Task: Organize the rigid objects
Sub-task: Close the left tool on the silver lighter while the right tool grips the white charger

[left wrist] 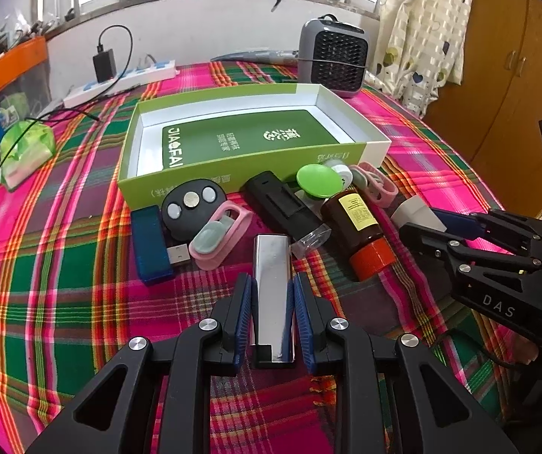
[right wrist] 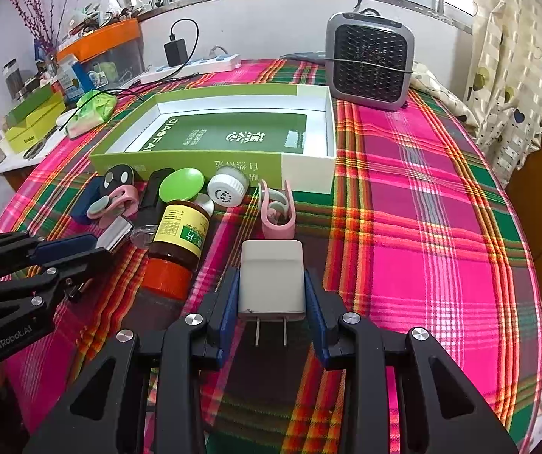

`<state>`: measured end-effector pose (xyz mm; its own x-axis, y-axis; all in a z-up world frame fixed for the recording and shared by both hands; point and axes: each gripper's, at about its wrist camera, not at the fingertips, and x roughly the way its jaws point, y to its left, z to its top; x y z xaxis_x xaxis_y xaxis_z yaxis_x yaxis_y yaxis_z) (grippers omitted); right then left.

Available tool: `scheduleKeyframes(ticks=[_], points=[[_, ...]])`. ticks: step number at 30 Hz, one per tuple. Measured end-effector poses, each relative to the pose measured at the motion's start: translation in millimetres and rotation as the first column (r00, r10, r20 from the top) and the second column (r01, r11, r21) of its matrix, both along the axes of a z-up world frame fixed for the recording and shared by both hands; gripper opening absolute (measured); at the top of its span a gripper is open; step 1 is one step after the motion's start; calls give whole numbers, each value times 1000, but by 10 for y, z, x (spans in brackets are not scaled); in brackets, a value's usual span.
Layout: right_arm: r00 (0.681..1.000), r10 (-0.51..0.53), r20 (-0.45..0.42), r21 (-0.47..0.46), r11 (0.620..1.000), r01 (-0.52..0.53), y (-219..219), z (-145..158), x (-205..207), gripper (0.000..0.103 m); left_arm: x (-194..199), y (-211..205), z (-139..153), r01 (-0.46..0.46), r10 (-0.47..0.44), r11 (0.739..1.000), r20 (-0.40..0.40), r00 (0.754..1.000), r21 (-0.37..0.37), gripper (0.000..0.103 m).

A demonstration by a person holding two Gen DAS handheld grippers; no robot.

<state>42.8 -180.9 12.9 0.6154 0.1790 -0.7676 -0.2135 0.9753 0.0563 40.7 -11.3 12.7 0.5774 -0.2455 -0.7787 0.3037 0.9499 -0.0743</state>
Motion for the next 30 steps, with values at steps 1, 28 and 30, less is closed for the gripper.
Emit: scheduleKeyframes(ticks=[1, 28, 30], points=[[1000, 0, 5, -1, 1000, 0, -1, 15, -9, 35, -5, -2, 6, 0, 0, 1000, 1, 1000, -1, 22], [997, 22, 74, 14, 1000, -24, 9, 397, 296, 35, 324, 40, 418, -20, 21, 1000, 77, 997, -18, 22], [997, 26, 72, 14, 1000, -27, 19, 414, 386, 35, 391, 43, 440, -23, 25, 999, 79, 997, -22, 22]])
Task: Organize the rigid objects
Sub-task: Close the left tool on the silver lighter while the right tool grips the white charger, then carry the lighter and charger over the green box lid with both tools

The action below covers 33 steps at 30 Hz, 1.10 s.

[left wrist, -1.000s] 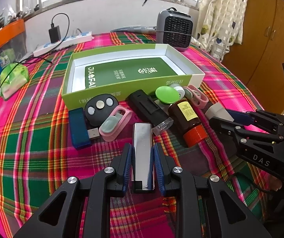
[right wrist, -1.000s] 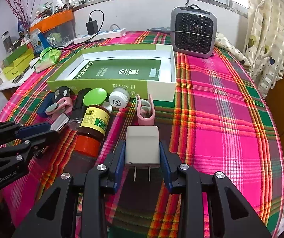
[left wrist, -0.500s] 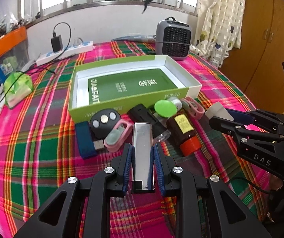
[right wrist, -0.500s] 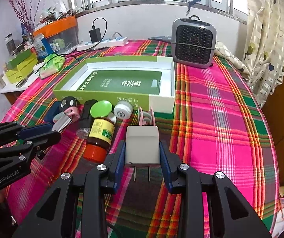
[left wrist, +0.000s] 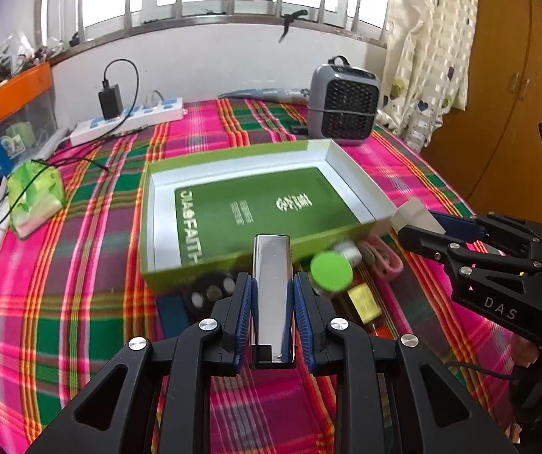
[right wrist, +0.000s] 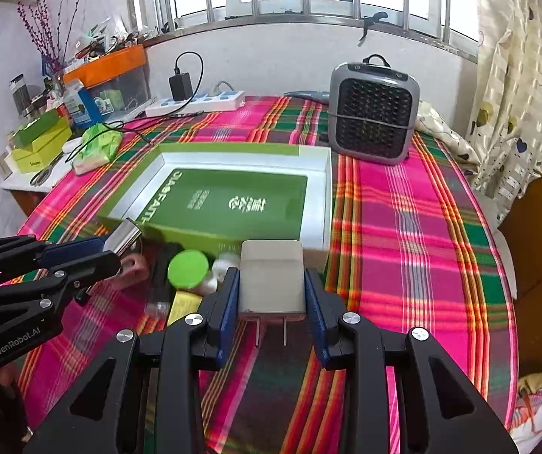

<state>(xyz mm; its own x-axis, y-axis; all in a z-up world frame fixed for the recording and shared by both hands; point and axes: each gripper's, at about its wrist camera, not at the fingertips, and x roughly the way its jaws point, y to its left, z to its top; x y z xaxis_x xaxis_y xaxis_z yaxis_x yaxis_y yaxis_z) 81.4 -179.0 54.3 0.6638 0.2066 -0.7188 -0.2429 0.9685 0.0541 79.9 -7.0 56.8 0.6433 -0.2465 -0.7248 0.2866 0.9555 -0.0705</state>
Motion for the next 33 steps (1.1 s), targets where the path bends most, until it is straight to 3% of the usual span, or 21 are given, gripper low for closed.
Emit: scheduleKeyframes(ticks=[16, 33], points=[[999, 8, -38, -17, 1000, -8, 79, -32, 712, 35, 679, 65, 82, -43, 43, 999, 10, 999, -8, 22], [995, 37, -91, -36, 999, -41, 224, -202, 1217, 35, 1199, 83, -178, -77, 78, 997, -55, 995, 18, 22]])
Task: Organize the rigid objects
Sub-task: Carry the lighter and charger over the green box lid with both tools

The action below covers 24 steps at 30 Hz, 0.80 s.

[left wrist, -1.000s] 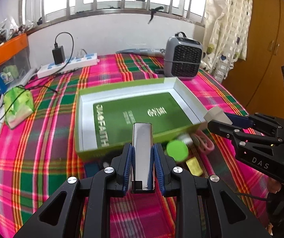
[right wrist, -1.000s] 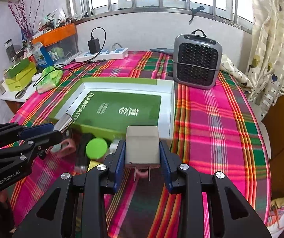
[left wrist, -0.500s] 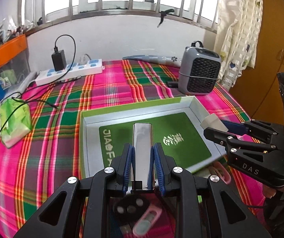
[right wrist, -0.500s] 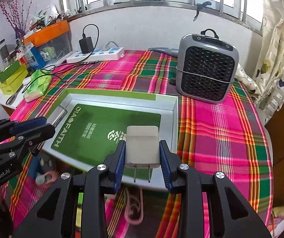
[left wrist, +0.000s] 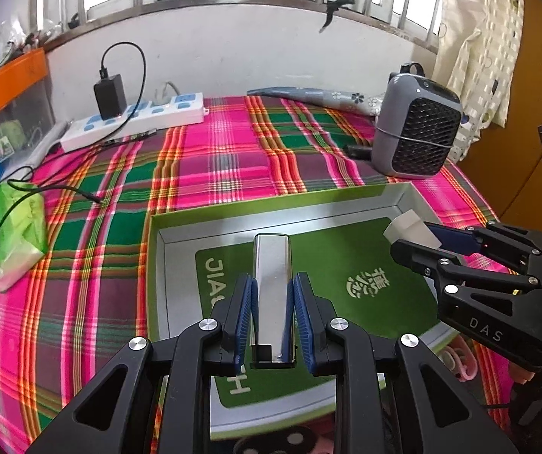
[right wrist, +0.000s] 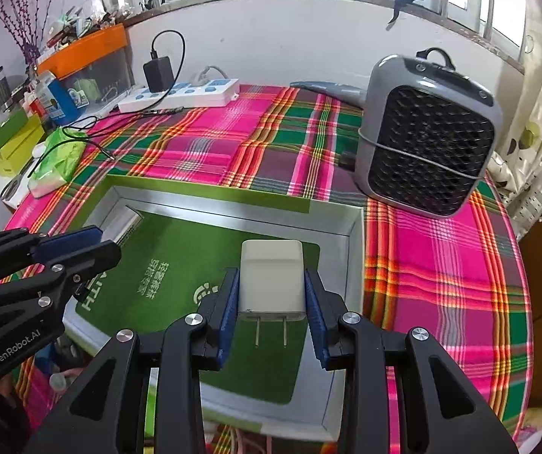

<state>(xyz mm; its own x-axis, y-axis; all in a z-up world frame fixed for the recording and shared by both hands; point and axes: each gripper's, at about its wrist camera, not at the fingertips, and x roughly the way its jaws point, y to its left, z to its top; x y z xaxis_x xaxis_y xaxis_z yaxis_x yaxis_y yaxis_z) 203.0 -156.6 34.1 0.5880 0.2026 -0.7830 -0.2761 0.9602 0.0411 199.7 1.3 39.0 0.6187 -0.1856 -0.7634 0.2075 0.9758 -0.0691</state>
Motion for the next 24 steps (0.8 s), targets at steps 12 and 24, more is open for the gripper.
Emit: scheduleKeyframes(ticks=[12, 24], points=[[999, 1, -32, -8, 1000, -1, 20, -160, 172, 35, 123, -7, -145, -15, 16, 1000, -30, 999, 20, 22], [1000, 1, -30, -12, 1000, -1, 30, -201, 209, 35, 186, 1, -235, -31, 33, 999, -61, 998, 29, 22]])
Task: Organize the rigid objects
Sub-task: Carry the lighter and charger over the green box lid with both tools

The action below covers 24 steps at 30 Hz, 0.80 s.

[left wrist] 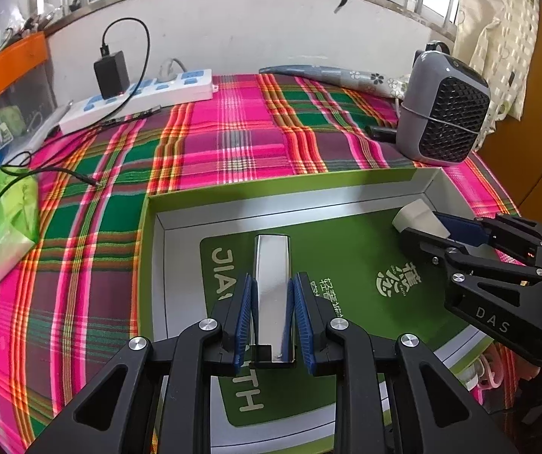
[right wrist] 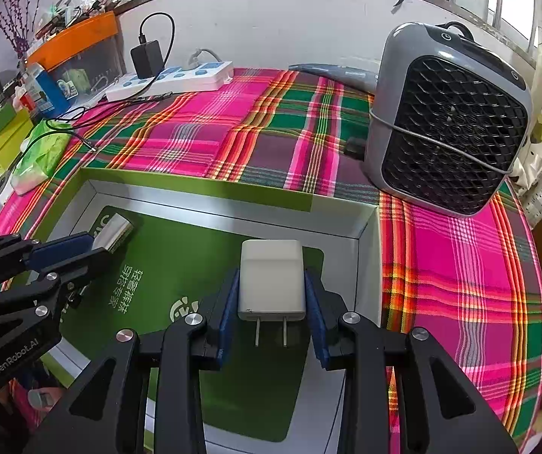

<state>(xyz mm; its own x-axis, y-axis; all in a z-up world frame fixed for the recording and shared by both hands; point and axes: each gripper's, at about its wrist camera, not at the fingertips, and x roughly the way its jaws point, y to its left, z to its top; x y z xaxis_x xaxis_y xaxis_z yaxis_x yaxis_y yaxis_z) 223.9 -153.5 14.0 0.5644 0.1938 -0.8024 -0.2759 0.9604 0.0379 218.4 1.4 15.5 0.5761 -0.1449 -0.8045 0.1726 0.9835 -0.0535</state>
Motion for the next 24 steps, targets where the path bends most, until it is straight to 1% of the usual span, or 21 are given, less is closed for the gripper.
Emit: scheduleKeyframes(ticks=[2, 20, 24], points=[[1000, 3, 0, -1, 1000, -3, 4, -1, 6, 35, 12, 5, -16, -3, 3, 1000, -9, 1000, -4, 22], [1000, 4, 5, -12, 1000, -4, 33, -13, 18, 35, 22, -16, -23, 0, 0, 1000, -7, 1000, 5, 23], [1000, 1, 3, 1, 1000, -1, 24, -13, 21, 35, 6, -30, -23, 5, -5, 1000, -4, 1000, 13, 25]])
